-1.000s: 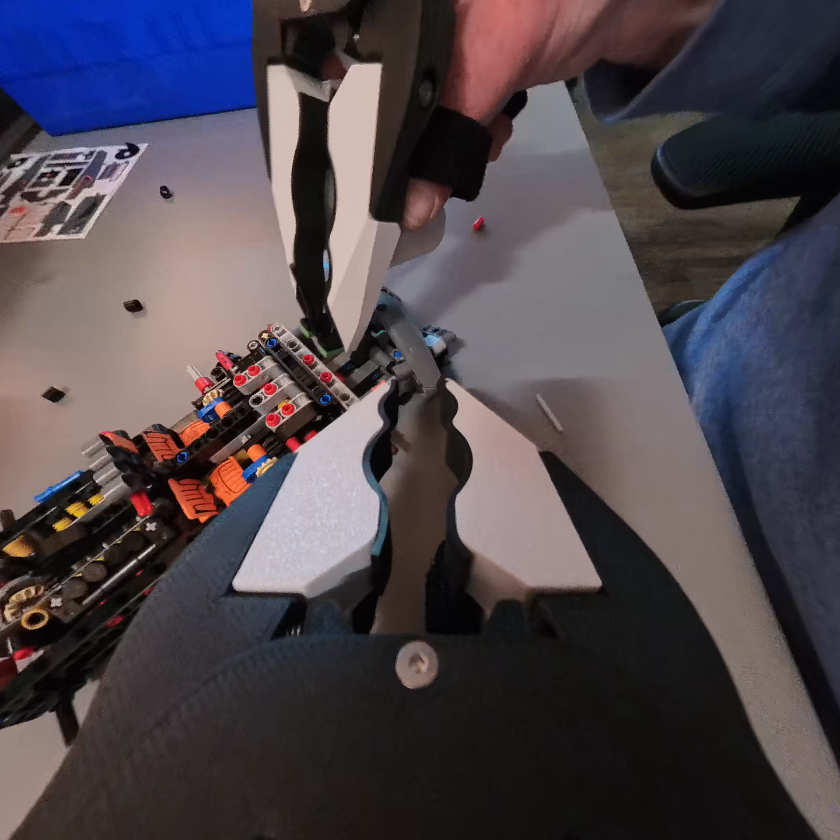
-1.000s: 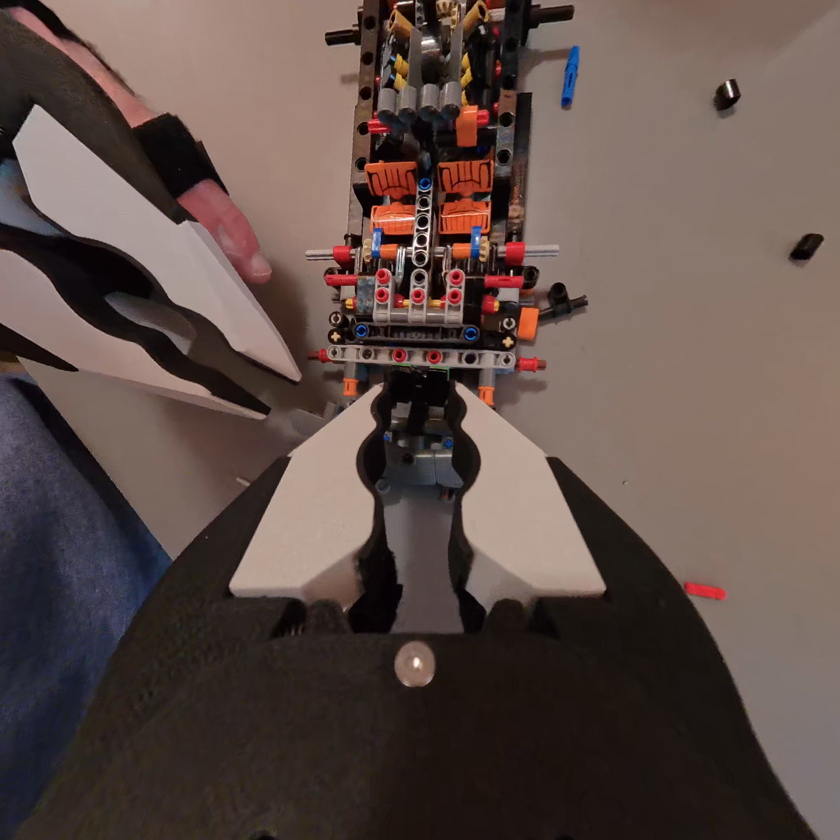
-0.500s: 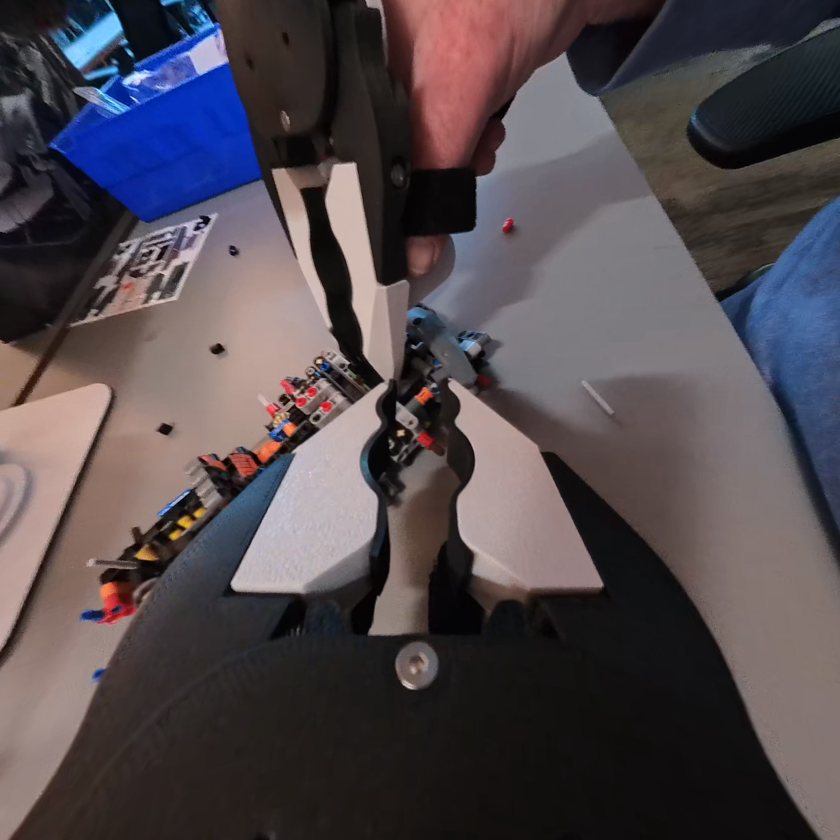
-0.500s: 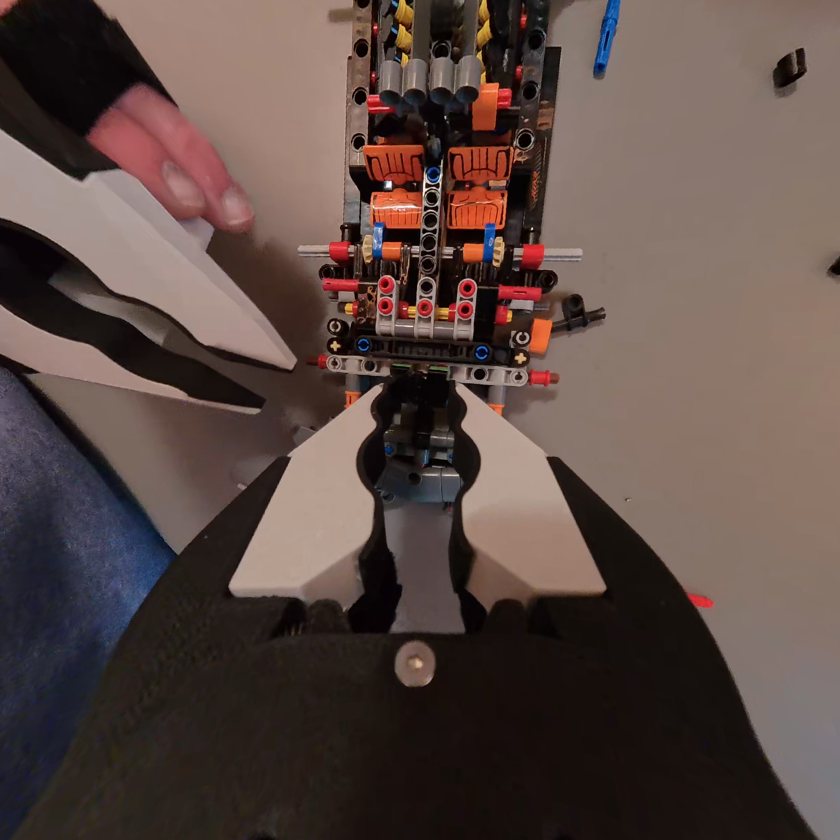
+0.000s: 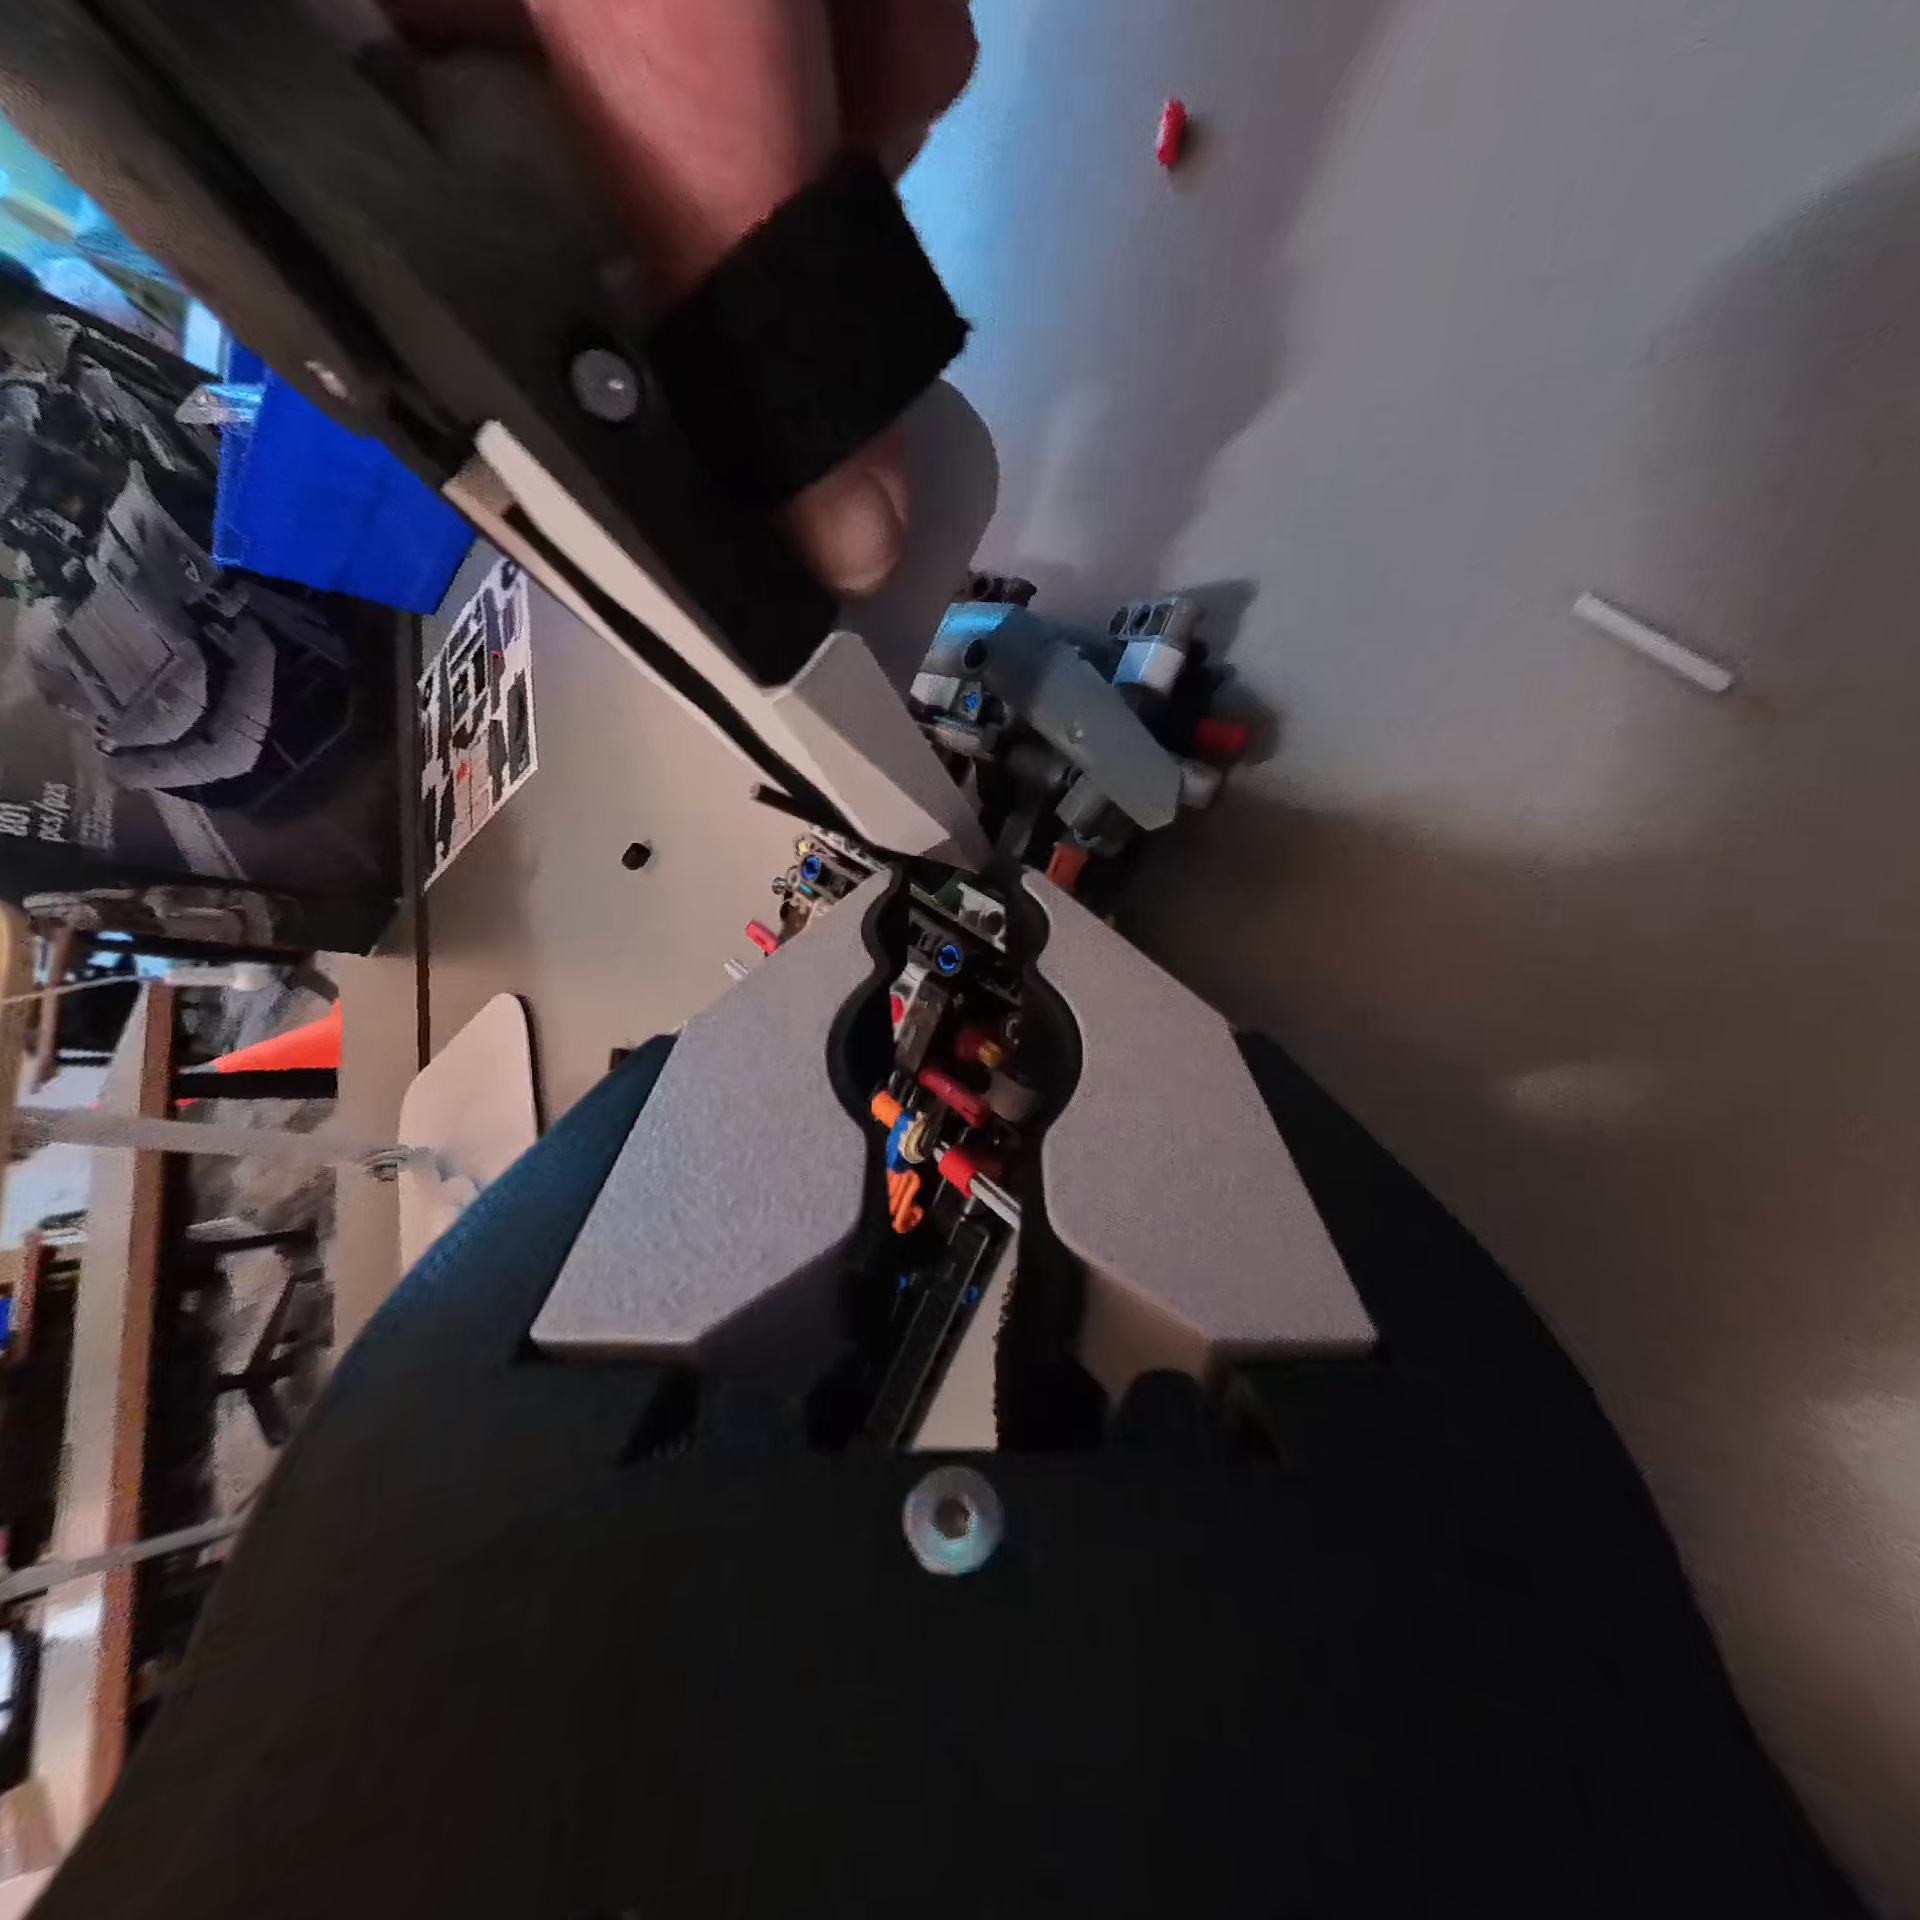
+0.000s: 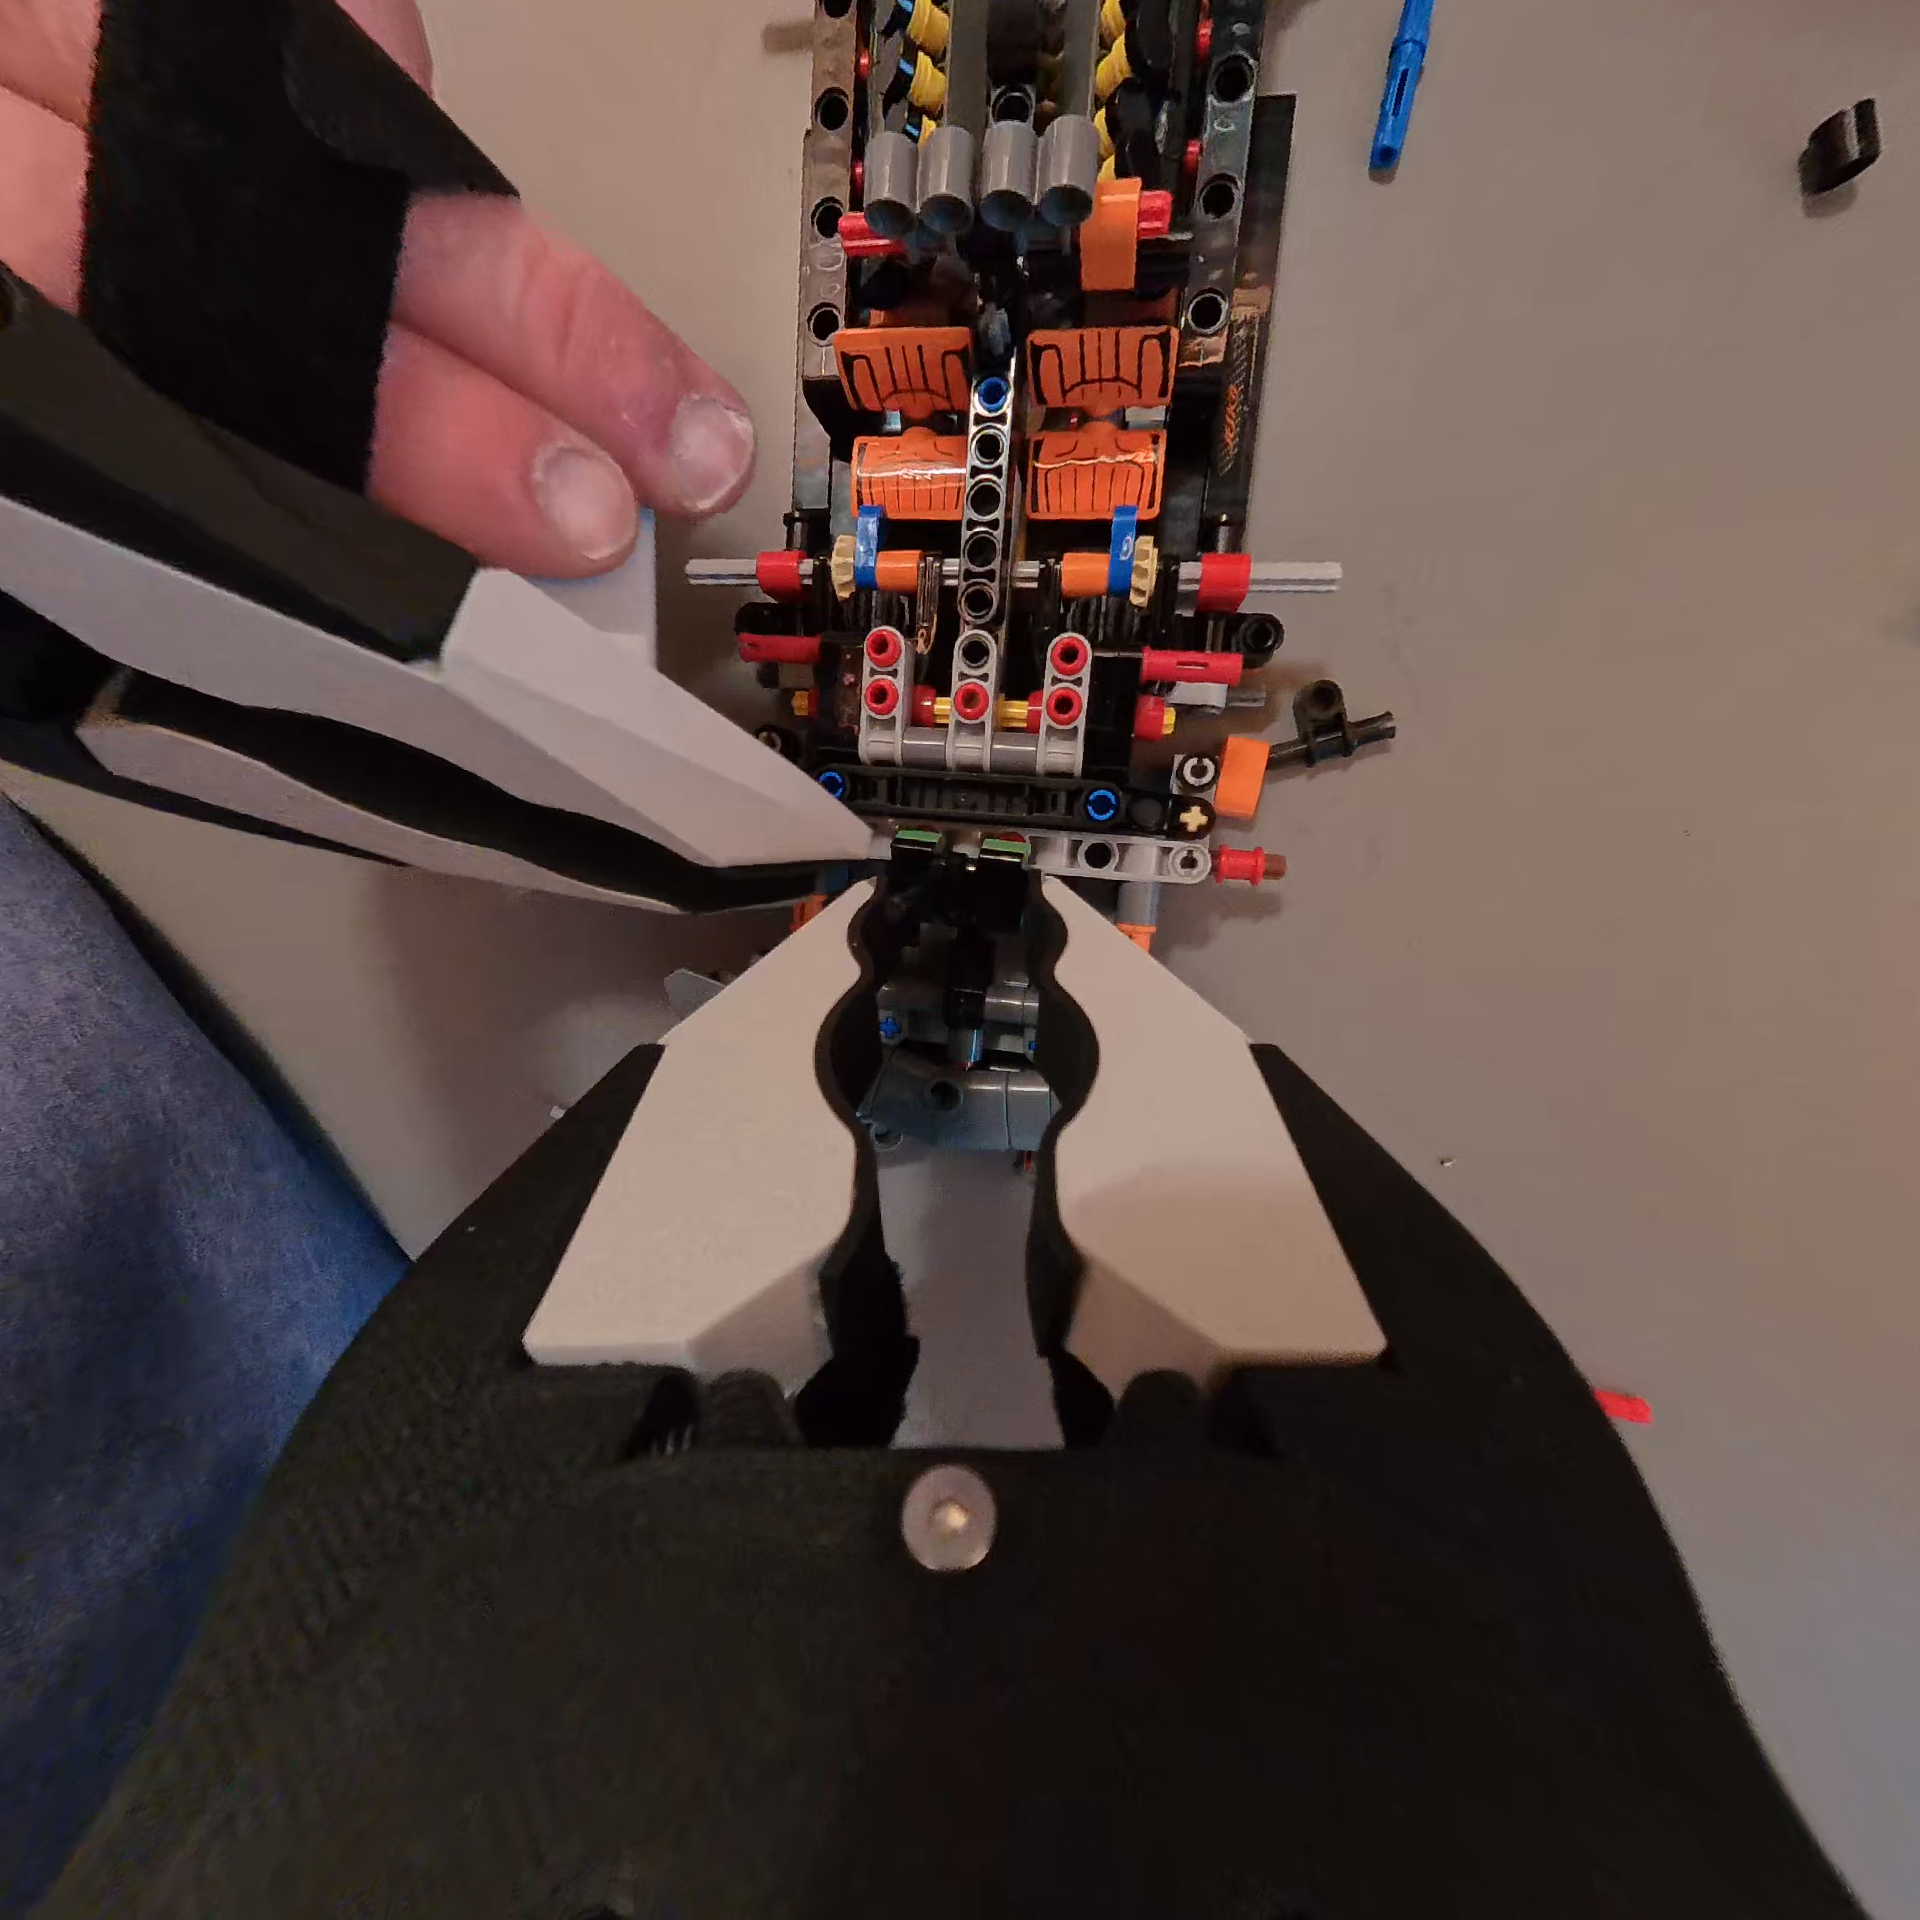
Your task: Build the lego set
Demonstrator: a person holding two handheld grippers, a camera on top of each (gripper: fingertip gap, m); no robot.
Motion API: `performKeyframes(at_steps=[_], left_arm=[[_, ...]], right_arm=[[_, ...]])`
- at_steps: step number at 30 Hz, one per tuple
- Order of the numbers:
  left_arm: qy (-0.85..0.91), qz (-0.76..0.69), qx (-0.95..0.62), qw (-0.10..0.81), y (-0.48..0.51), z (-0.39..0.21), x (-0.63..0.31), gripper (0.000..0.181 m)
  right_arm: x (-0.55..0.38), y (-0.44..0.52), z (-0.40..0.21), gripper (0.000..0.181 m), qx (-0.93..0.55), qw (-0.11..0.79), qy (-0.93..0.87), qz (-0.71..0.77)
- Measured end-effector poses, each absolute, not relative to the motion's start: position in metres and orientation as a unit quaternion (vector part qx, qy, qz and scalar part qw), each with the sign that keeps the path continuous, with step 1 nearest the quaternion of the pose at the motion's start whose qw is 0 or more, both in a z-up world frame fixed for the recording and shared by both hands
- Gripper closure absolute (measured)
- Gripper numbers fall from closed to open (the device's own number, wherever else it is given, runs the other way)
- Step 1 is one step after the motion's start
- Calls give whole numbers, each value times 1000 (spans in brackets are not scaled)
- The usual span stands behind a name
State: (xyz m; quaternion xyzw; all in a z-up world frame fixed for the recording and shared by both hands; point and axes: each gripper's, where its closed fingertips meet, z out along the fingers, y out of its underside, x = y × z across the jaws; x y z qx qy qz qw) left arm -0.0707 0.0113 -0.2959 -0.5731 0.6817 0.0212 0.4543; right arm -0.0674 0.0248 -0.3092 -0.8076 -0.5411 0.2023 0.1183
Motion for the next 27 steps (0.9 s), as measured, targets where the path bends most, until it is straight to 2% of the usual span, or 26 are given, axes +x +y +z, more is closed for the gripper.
performKeyframes(at_steps=[16, 27], left_arm=[[730, 91, -524, 429, 23, -304, -70, 174], [703, 73, -559, 434, 28, -303, -73, 175]], right_arm=[[-66, 33, -308, 159, -805, 120, -546, 201], [-69, 39, -304, 157, -794, 174, -547, 201]])
